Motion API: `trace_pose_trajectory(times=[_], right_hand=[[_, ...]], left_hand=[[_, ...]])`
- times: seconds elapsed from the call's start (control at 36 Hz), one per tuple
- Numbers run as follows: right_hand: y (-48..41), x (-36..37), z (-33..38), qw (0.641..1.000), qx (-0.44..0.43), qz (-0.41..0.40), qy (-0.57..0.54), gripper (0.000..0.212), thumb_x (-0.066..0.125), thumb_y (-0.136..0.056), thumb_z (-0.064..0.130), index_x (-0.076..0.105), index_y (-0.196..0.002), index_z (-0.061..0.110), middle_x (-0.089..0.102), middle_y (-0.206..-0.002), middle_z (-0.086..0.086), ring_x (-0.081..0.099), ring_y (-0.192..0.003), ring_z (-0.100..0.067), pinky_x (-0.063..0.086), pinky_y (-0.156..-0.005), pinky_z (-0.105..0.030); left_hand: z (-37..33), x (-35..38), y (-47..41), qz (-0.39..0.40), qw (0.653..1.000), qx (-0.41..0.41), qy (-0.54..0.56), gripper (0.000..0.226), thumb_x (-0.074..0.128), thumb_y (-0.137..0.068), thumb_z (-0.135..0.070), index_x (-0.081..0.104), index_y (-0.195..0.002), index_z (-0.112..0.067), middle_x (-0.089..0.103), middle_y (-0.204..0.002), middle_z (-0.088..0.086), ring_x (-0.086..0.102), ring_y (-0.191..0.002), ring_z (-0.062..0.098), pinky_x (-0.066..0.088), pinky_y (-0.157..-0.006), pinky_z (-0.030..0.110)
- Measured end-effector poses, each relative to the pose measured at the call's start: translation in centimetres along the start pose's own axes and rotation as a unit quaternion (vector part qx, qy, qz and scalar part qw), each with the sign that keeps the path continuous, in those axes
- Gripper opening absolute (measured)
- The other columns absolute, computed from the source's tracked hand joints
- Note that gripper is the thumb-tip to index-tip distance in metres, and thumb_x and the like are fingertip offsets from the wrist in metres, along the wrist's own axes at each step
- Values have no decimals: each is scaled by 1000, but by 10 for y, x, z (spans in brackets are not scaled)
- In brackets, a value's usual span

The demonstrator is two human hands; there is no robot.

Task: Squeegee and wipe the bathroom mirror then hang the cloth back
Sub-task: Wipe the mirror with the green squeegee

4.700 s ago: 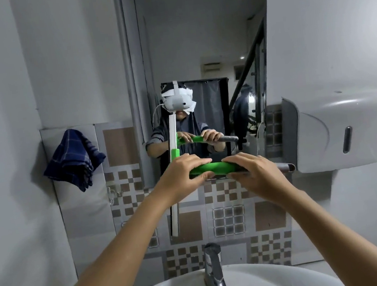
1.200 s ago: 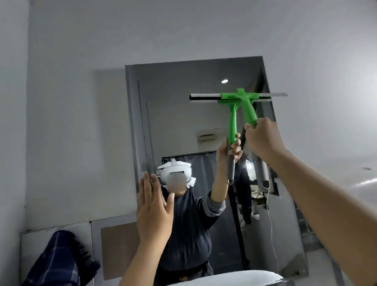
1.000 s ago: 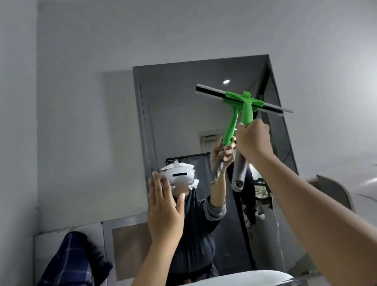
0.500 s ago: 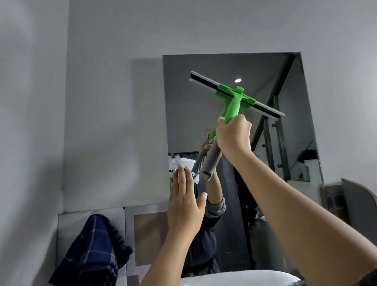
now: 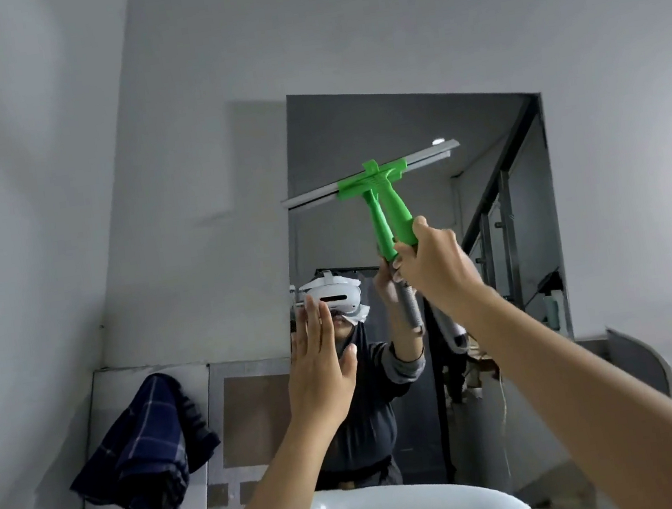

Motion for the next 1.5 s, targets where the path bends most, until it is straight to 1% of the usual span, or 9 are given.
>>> trace_pose_trajectory(times=[0.14,0.22,0.33,0.47,0.58,0.78,1.08,1.39,1.5], right_hand=[[-14,-35,-30,995,-51,29,84,35,49,-93,22,43,-125,10,59,-86,-11,57,-63,-26,42,-47,-31],[-25,-56,-42,985,-83,41,144,36,49,-92,25,44,-125,13,62,-92,-12,62,-72,-31,55,-64,-41],[-36,-84,-56,972,-105,61,199,44,50,-93,28,41,-135,19,64,-103,-9,62,-83,-29,54,-76,-42],[-35,-114,-82,970,-90,76,211,41,48,-93,27,43,-133,16,62,-100,-10,58,-80,-27,46,-69,-34],[-24,-126,-114,977,-59,66,196,27,48,-93,25,50,-118,15,55,-83,-7,51,-69,-25,36,-55,-28],[11,-106,-142,992,29,38,120,20,48,-90,25,50,-107,13,57,-85,-12,53,-71,-30,36,-56,-29],[52,-64,-132,990,136,-9,-22,15,50,-88,19,54,-97,9,58,-85,-9,50,-62,-24,39,-57,-33],[84,-5,-74,954,263,-86,-110,26,49,-92,28,56,-98,3,61,-93,-11,57,-65,-21,39,-54,-27],[79,13,-45,925,301,-124,-198,25,49,-93,26,56,-93,2,59,-79,-4,57,-63,-17,43,-57,-28]], left_hand=[[0,4,0,3,1000,-16,-18,72,41,-95,-36,-6,-145,-15,-15,-153,2,-13,-142,19,-4,-114,30],[1,5,-1,8,1000,-21,-17,71,39,-93,-38,-3,-145,-14,-14,-153,1,-13,-142,19,-2,-115,32],[-2,4,-1,-1,999,-32,-10,73,45,-94,-35,-2,-146,-16,-15,-153,-1,-20,-139,14,-4,-114,29],[-2,7,-2,-1,999,-45,-12,78,48,-93,-32,-6,-146,-17,-14,-154,1,-20,-138,12,-2,-116,32],[3,12,-3,0,999,-45,-26,81,48,-92,-32,-12,-144,-19,-15,-155,0,-20,-140,12,-1,-117,35],[9,13,-2,19,998,-41,-37,75,30,-90,-49,-20,-140,-25,-22,-152,-4,-30,-135,5,-7,-116,32],[6,3,0,47,998,-32,-31,81,46,-92,-43,-12,-145,-22,-23,-153,-5,-23,-138,11,8,-114,38],[15,-3,6,67,997,34,-37,78,49,-92,-34,-2,-146,-11,-14,-155,4,-15,-142,17,6,-117,36],[16,-5,9,65,996,54,-38,79,49,-93,-33,-8,-144,-13,-17,-153,3,-15,-141,19,-1,-115,31]])
Point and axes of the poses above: each hand's wrist, its own y-axis away from the middle knuckle, its own x-axis out of the palm, z = x × y, the point moved 4 cm from there along -y, towards the middle knuckle
